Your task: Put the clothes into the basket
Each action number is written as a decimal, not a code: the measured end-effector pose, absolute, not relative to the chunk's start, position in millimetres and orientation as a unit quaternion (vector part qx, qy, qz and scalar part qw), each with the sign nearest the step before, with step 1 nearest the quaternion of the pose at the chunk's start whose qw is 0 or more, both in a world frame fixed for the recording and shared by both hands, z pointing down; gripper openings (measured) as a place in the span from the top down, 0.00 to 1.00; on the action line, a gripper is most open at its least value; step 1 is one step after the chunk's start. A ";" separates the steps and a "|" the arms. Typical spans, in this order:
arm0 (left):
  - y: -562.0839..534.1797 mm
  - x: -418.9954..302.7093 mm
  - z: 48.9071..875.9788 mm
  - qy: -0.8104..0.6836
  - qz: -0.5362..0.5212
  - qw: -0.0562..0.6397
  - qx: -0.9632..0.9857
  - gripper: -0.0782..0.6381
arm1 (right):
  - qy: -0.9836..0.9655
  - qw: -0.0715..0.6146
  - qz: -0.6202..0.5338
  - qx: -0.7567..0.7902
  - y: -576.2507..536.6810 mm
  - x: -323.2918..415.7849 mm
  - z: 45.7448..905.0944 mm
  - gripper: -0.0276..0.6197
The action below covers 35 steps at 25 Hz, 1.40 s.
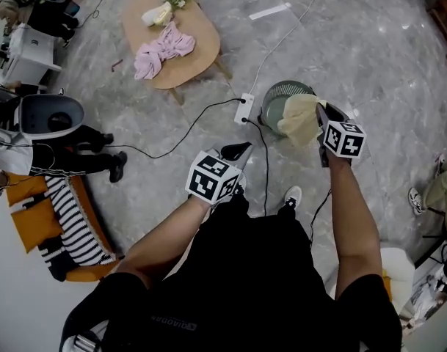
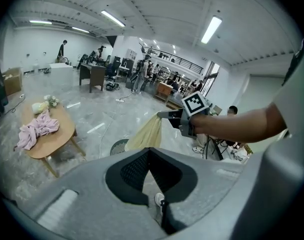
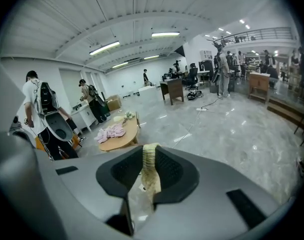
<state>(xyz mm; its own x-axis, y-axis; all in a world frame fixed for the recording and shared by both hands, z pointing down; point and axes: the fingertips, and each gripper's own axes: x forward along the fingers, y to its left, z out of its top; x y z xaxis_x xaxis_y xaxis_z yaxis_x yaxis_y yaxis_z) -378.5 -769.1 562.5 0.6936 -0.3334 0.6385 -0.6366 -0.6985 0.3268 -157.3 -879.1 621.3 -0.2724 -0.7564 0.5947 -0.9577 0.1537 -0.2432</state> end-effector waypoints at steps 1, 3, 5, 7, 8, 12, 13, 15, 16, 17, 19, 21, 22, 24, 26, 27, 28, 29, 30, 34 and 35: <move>-771.3 -380.3 563.6 -0.277 0.279 0.273 0.878 0.89 | -0.736 0.170 0.298 0.583 -889.8 -155.6 626.7 0.82; -775.6 -384.1 566.5 -0.278 0.279 0.275 0.877 0.89 | -0.727 0.171 0.304 0.591 -909.1 -153.2 640.2 0.82; -777.3 -388.0 569.7 -0.281 0.278 0.281 0.875 0.89 | -0.718 0.175 0.315 0.596 -921.8 -152.3 659.8 0.82; -775.4 -389.3 573.5 -0.283 0.278 0.286 0.872 0.89 | -0.709 0.179 0.330 0.597 -926.7 -150.7 684.2 0.82; -773.5 -389.7 576.0 -0.283 0.280 0.289 0.871 0.89 | -0.705 0.181 0.339 0.595 -926.5 -150.6 697.4 0.82; -766.6 -397.1 591.8 -0.285 0.292 0.302 0.861 0.89 | -0.695 0.217 0.357 0.585 -915.9 -155.9 748.2 0.82; -765.8 -399.6 596.1 -0.286 0.295 0.306 0.859 0.89 | -0.692 0.229 0.363 0.581 -910.6 -157.6 761.6 0.82; -765.0 -403.2 604.3 -0.288 0.299 0.313 0.854 0.89 | -0.684 0.248 0.377 0.573 -895.6 -160.2 787.9 0.82; -764.3 -404.0 608.3 -0.288 0.300 0.317 0.852 0.89 | -0.679 0.255 0.386 0.570 -885.4 -160.9 800.0 0.82; -763.2 -404.0 612.2 -0.288 0.301 0.321 0.851 0.89 | -0.675 0.262 0.394 0.566 -873.3 -161.7 811.1 0.82; -760.2 -403.0 618.8 -0.285 0.304 0.326 0.848 0.89 | -0.668 0.272 0.411 0.558 -845.2 -165.9 829.0 0.82; -757.8 -401.2 623.8 -0.280 0.307 0.330 0.847 0.89 | -0.667 0.280 0.424 0.545 -814.5 -175.6 842.4 0.82; -756.8 -399.6 625.8 -0.278 0.308 0.331 0.847 0.89 | -0.667 0.287 0.429 0.537 -797.9 -181.2 849.1 0.82; -754.6 -394.3 628.4 -0.273 0.310 0.330 0.849 0.89 | -0.665 0.305 0.439 0.521 -762.6 -190.6 865.8 0.82; -752.9 -388.6 628.1 -0.266 0.313 0.324 0.852 0.89 | -0.658 0.322 0.453 0.508 -730.7 -198.0 883.8 0.82; -752.4 -386.6 627.2 -0.264 0.314 0.321 0.854 0.89 | -0.653 0.330 0.460 0.503 -718.5 -201.5 890.8 0.82; -751.8 -385.4 626.3 -0.261 0.316 0.318 0.855 0.89 | -0.648 0.338 0.466 0.499 -708.6 -204.5 896.0 0.82; -750.8 -384.6 625.5 -0.260 0.317 0.316 0.856 0.89 | -0.642 0.345 0.471 0.497 -700.2 -207.0 900.3 0.82; -749.4 -384.0 624.9 -0.259 0.318 0.315 0.856 0.89 | -0.637 0.349 0.477 0.494 -692.9 -209.2 904.9 0.82; -742.1 -381.5 623.8 -0.255 0.325 0.311 0.856 0.89 | -0.626 0.360 0.498 0.480 -673.6 -215.2 922.7 0.82; -740.7 -380.8 624.1 -0.255 0.326 0.311 0.856 0.89 | -0.626 0.366 0.500 0.474 -670.4 -216.1 924.9 0.82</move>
